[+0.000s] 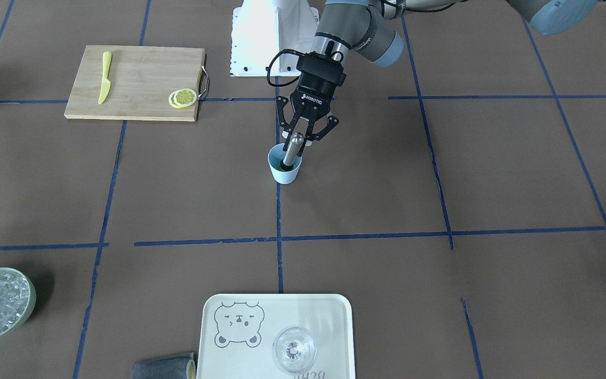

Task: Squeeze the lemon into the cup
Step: 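Move the rod into the blue cup and press the lemon slice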

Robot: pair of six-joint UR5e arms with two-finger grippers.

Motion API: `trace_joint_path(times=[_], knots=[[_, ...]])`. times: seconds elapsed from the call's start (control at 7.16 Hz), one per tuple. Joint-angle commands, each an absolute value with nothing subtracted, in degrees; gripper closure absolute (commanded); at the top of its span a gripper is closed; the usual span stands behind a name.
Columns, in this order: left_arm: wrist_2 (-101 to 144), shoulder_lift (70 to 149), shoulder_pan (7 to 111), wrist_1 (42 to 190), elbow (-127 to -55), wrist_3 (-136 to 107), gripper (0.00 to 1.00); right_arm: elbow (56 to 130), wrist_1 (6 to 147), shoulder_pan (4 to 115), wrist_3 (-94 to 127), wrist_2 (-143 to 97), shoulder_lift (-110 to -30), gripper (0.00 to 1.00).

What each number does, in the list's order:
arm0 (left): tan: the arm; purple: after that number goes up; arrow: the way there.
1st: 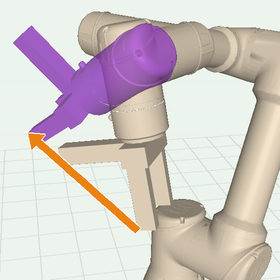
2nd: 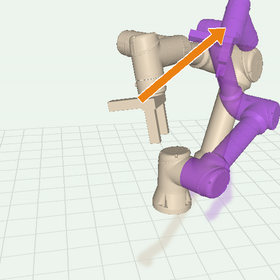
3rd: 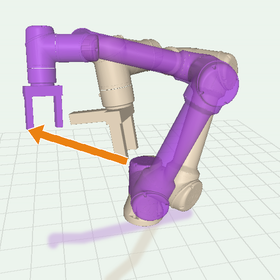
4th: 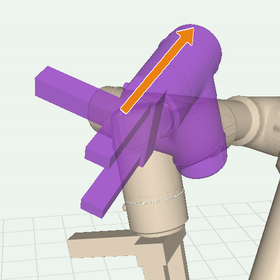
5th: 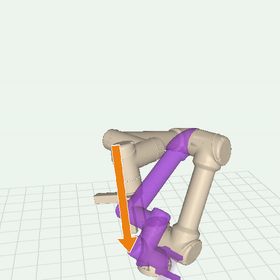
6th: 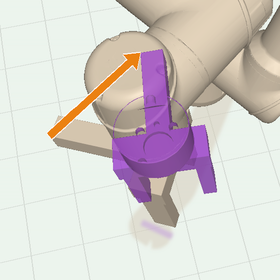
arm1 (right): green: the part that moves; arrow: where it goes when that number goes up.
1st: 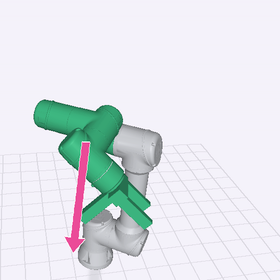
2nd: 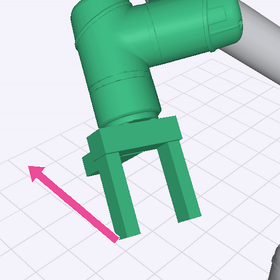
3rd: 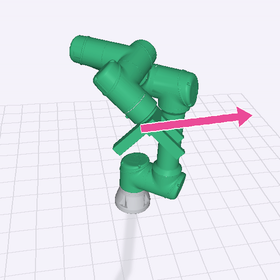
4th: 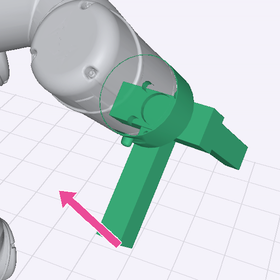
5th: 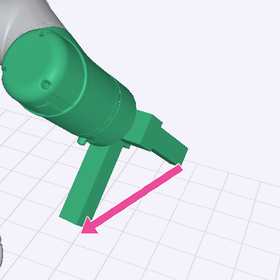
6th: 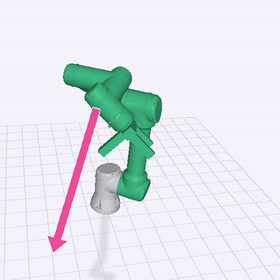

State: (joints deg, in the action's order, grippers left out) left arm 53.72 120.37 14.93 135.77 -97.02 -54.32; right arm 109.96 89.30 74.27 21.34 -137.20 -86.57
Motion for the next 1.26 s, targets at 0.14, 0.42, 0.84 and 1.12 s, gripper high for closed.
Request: trace_joint_path(times=[0.14,0.42,0.84,1.12], knots=[[53.8,120.4,14.2,135.8,-96.4,-54.2,1.0,109.9,89.3,74.3,21.4,-137.2,-86.6,0.0],[54.2,120.8,14.3,135.4,-97.9,-53.4,1.0,110.0,89.3,74.3,21.4,-137.2,-86.6,0.0],[60.4,120.6,19.4,134.9,-104.4,-49.7,1.0,109.9,89.3,74.4,21.4,-137.1,-86.6,0.0],[64.9,119.8,24.0,131.9,-108.4,-47.9,1.0,109.9,89.3,74.5,21.4,-137.1,-86.6,0.0]])
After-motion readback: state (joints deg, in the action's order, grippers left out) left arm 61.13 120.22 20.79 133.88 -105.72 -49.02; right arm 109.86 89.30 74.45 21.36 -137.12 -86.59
